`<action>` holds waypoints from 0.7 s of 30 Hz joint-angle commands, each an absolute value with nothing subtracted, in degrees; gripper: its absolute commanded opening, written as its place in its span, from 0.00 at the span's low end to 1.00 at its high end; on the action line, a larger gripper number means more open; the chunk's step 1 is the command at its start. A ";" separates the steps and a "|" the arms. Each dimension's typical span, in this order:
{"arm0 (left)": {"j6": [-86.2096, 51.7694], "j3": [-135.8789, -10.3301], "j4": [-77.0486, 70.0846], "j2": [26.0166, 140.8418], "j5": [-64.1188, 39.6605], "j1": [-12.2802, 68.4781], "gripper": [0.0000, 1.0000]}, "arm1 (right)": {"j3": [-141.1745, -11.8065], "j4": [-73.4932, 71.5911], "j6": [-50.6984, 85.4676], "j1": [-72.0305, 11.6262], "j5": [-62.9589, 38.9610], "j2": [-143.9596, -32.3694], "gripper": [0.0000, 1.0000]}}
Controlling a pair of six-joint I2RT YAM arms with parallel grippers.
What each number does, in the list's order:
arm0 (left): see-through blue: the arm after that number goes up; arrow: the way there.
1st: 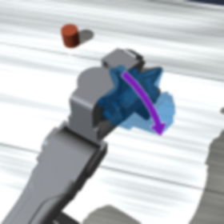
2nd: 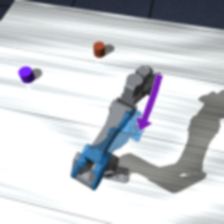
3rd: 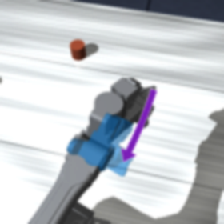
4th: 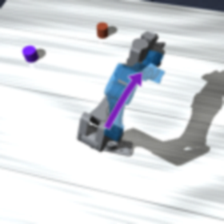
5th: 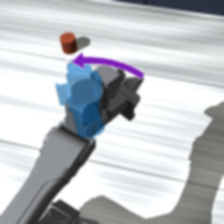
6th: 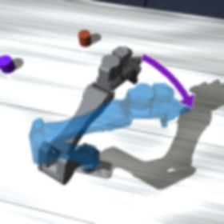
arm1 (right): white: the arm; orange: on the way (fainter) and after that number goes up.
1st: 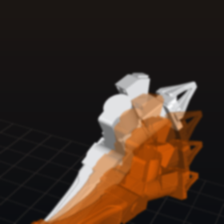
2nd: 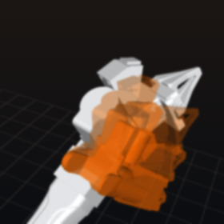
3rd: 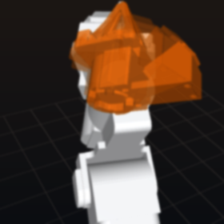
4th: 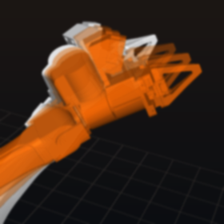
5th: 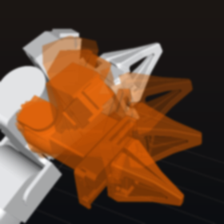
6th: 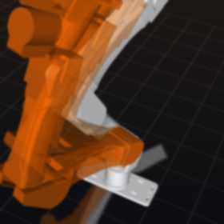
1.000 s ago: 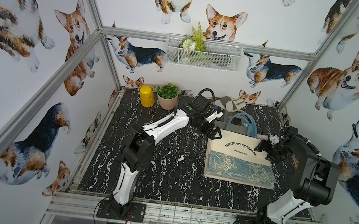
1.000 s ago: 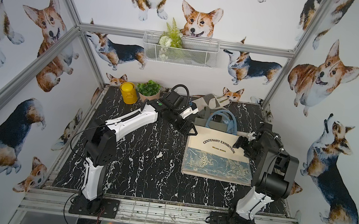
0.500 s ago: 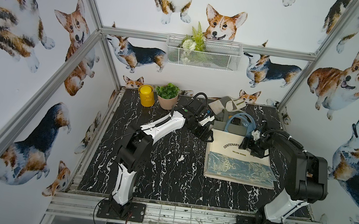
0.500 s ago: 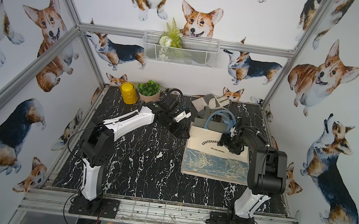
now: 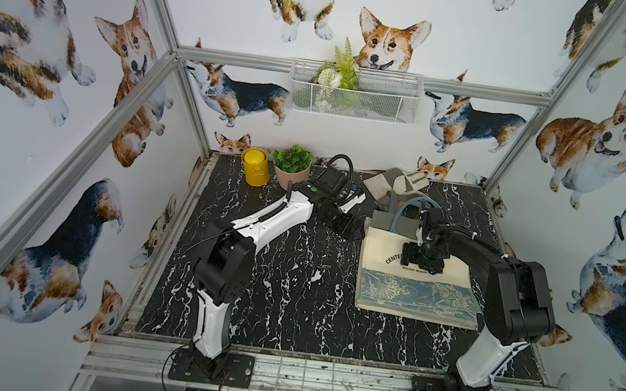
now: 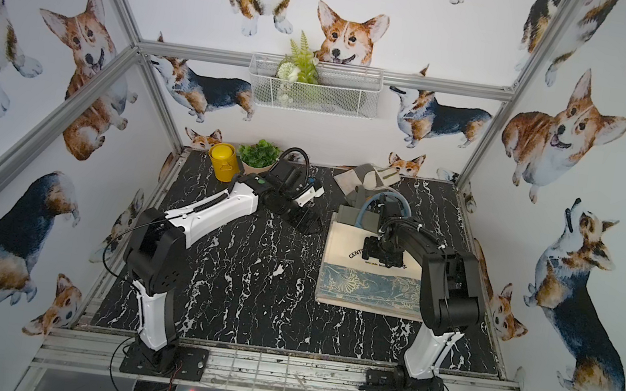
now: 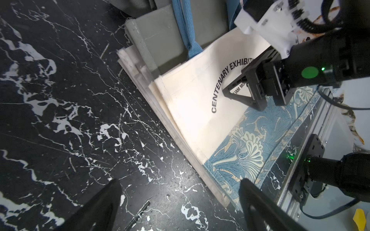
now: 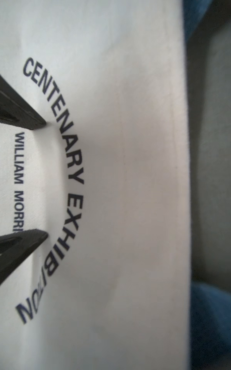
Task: Put away the canvas bag
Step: Place the canvas bag at the center of the board.
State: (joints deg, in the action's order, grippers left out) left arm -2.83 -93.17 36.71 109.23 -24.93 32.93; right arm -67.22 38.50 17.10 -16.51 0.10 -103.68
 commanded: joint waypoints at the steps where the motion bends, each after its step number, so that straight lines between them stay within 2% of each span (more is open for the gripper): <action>1: -3.93 -91.80 34.41 107.02 -23.36 31.22 0.94 | -69.34 39.79 16.89 -20.20 -1.54 -108.10 0.80; 7: -5.87 -87.21 30.80 102.33 -22.44 27.31 0.94 | -74.31 41.13 15.89 -23.23 -1.70 -111.96 0.79; 11: -6.13 -83.27 27.89 98.74 -21.67 24.22 0.94 | -73.81 41.29 14.38 -23.21 1.19 -110.41 0.80; 15: -6.85 -78.36 21.97 94.44 -20.14 21.13 0.95 | -72.90 40.21 10.86 -22.27 4.49 -104.52 0.84; 18: -7.21 -73.22 15.60 89.30 -16.88 18.57 0.95 | -70.49 34.29 7.68 -20.83 4.67 -97.13 0.88; 21: -6.73 -66.14 8.64 84.59 -9.18 16.43 0.97 | -63.34 22.69 4.84 -19.50 6.43 -87.60 0.99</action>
State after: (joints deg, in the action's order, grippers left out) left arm -6.46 -71.35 19.27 88.20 -17.72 17.91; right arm -68.23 34.54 9.67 -20.40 4.03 -94.48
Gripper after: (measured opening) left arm 0.955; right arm 0.926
